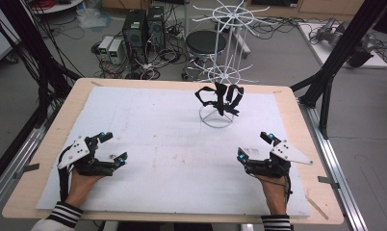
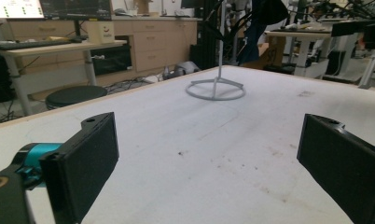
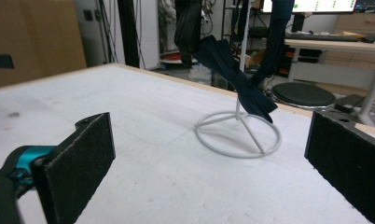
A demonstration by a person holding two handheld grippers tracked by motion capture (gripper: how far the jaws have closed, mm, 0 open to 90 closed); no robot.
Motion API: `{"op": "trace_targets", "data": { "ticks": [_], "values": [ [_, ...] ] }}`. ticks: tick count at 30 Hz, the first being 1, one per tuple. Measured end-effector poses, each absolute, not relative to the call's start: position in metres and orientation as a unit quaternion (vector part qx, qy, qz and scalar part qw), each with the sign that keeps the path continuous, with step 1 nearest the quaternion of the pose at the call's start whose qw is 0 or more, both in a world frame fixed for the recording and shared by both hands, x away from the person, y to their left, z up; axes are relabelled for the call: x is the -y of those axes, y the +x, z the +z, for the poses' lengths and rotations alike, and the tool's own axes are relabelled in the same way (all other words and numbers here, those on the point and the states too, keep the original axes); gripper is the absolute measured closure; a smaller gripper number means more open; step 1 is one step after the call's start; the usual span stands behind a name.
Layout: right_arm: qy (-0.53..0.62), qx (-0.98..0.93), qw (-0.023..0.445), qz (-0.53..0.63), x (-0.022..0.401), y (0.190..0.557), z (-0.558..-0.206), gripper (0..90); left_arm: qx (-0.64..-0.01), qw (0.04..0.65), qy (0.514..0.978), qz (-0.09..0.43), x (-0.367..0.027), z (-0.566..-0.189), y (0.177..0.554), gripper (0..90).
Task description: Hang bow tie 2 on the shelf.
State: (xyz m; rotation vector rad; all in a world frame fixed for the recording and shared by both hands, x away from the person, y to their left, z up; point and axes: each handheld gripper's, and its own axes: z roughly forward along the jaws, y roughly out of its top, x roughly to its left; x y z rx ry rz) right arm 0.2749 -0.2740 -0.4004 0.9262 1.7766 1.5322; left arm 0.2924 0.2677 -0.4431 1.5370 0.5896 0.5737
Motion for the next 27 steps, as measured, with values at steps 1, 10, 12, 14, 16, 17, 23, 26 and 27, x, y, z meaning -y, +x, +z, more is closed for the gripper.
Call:
{"op": "trace_targets", "data": {
  "ticks": [1, 10, 12, 14, 16, 17, 23, 26, 27],
  "values": [
    [0.348, -0.671, 0.309, 0.578, 0.273, 0.274, -0.400, 0.8, -0.262, 0.645, 0.672, 0.251, -0.268, -0.445, 0.291, 5.8],
    [0.353, -0.655, 0.304, 0.595, 0.283, 0.263, -0.413, 0.8, -0.263, 0.645, 0.670, 0.256, -0.267, -0.449, 0.287, 5.9],
    [0.345, -0.650, 0.313, 0.600, 0.283, 0.260, -0.416, 1.1, -0.264, 0.645, 0.669, 0.258, -0.267, -0.450, 0.287, 5.8],
    [0.340, -0.644, 0.324, 0.604, 0.283, 0.258, -0.422, 2.6, -0.265, 0.646, 0.668, 0.257, -0.266, -0.451, 0.287, 5.8],
    [0.346, -0.634, 0.320, 0.613, 0.285, 0.258, -0.433, 2.6, -0.263, 0.646, 0.668, 0.260, -0.266, -0.452, 0.286, 5.8],
    [0.347, -0.628, 0.326, 0.616, 0.286, 0.257, -0.438, 2.6, -0.263, 0.646, 0.668, 0.261, -0.266, -0.452, 0.286, 5.8],
    [0.329, -0.637, 0.332, 0.613, 0.283, 0.254, -0.452, 2.6, -0.266, 0.649, 0.660, 0.268, -0.267, -0.453, 0.285, 5.8],
    [0.329, -0.639, 0.328, 0.613, 0.281, 0.255, -0.454, 2.6, -0.266, 0.651, 0.658, 0.269, -0.267, -0.453, 0.284, 5.9],
    [0.327, -0.640, 0.330, 0.612, 0.281, 0.255, -0.454, 2.6, -0.266, 0.651, 0.658, 0.268, -0.267, -0.453, 0.284, 5.8]
  ]
}}
